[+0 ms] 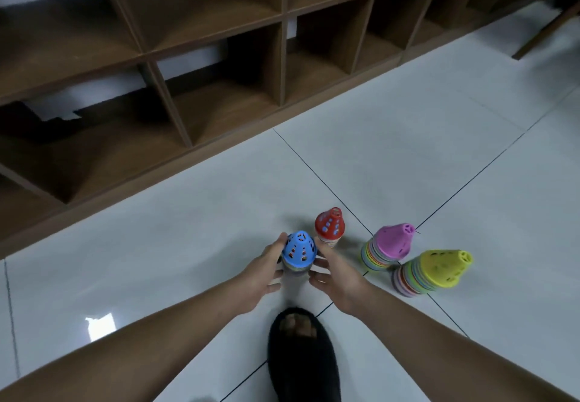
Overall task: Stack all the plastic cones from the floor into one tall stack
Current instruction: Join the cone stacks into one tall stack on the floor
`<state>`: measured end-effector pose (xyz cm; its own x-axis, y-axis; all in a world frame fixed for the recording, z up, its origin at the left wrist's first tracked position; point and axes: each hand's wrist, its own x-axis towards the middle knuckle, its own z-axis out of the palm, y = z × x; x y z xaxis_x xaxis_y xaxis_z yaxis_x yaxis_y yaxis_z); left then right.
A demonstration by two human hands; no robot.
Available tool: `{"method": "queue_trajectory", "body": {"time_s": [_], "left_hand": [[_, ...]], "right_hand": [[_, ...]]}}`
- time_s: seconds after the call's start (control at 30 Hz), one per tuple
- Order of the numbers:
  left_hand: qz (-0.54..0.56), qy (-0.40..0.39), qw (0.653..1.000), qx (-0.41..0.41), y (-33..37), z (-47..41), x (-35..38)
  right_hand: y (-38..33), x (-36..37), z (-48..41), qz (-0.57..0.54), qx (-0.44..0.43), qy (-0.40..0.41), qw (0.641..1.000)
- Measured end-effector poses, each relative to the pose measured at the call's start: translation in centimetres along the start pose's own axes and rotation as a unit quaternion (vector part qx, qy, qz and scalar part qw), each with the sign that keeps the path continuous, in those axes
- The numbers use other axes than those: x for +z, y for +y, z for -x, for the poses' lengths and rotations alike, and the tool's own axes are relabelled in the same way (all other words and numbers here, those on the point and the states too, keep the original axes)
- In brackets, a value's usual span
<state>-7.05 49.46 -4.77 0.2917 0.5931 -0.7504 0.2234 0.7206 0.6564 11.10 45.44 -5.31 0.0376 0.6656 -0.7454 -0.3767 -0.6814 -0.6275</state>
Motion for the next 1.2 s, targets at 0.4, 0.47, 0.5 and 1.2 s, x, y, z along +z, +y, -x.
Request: {"method": "queue_trajectory", "body": {"time_s": [0.4,0.47,0.5,1.2], "left_hand": [[-0.200,0.028,0.962,0.186,6.8,2.5,0.2],[-0.245,0.018,0.945,0.217,7.6,2.5,0.8],[-0.265,0.011,0.936,0.232,8.0,2.5,1.1],[-0.515,-0.014,0.814,0.268,12.8,-5.7,4.7]], "right_hand": [[-2.5,-3.5,-2.1,0.007,0.032,0.122,0.992],[-2.6,-3.9,-1.7,0.034,0.028,0.120,0.992],[-2.7,-4.0,-1.2,0.047,0.028,0.117,0.992],[-2.9,-4.8,-5.6,-0.039,0.010,0.134,0.990]]}}
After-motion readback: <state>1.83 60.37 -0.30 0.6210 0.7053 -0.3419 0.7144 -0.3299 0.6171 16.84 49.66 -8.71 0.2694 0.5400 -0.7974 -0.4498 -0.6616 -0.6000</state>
